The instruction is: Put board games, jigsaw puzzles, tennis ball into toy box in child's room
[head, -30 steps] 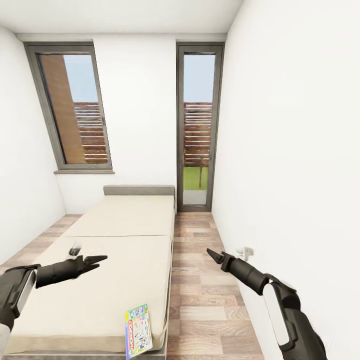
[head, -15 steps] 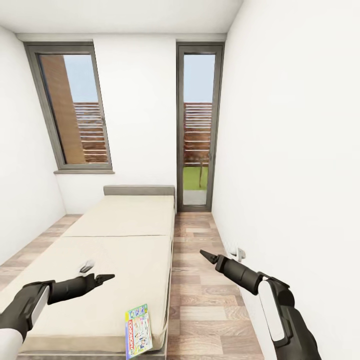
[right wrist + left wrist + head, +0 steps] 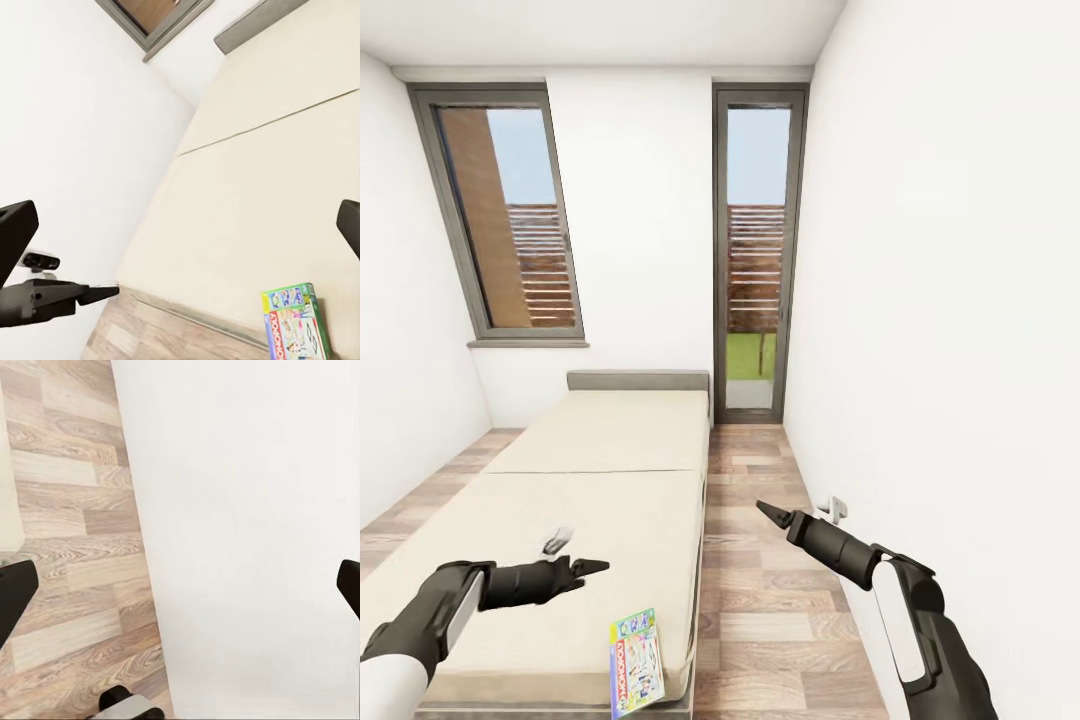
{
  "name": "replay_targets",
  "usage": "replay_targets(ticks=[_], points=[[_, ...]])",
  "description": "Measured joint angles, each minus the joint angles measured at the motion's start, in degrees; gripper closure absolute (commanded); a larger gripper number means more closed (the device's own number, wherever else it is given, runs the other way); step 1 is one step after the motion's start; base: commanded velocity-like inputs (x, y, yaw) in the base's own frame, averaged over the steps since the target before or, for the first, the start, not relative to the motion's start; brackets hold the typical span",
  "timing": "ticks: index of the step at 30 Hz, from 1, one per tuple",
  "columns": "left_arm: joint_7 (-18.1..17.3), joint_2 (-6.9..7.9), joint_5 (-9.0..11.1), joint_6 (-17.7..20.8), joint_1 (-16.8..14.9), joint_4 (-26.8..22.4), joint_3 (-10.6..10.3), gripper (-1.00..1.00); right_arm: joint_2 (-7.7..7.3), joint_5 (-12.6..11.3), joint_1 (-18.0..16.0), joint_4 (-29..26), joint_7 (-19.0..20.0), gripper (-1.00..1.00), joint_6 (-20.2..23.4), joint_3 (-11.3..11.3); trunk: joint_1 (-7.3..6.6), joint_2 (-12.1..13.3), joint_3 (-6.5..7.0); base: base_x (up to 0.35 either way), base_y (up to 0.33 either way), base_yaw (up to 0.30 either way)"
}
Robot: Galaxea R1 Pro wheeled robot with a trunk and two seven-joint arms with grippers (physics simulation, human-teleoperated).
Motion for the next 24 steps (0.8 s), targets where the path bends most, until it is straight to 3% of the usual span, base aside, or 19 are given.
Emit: replay_targets(ticks=[5, 15, 24], points=[[-0.1, 0.35, -0.1, 2.2, 0.0, 0.0, -0.4, -1.00, -0.01, -0.1, 0.0, 0.0, 0.4, -1.00, 0.3, 0.1, 1.10, -2.0, -0.90, 0.000, 0.000, 0.000], [-0.1, 0.44, -0.1, 2.6, 0.0, 0.0, -0.5, -1.00, 0.13, -0.1, 0.2, -0.2, 1.0, -1.00, -0.7, 0.2, 3.29, -6.0, -2.64, 0.000, 0.000, 0.000], [-0.2, 0.43, -0.1, 2.6, 0.0, 0.0, -0.5, -1.00, 0.09, 0.0, 0.6, 0.3, 0.9, -1.00, -5.6, 0.0, 5.27, -9.6, -4.22, 0.000, 0.000, 0.000]])
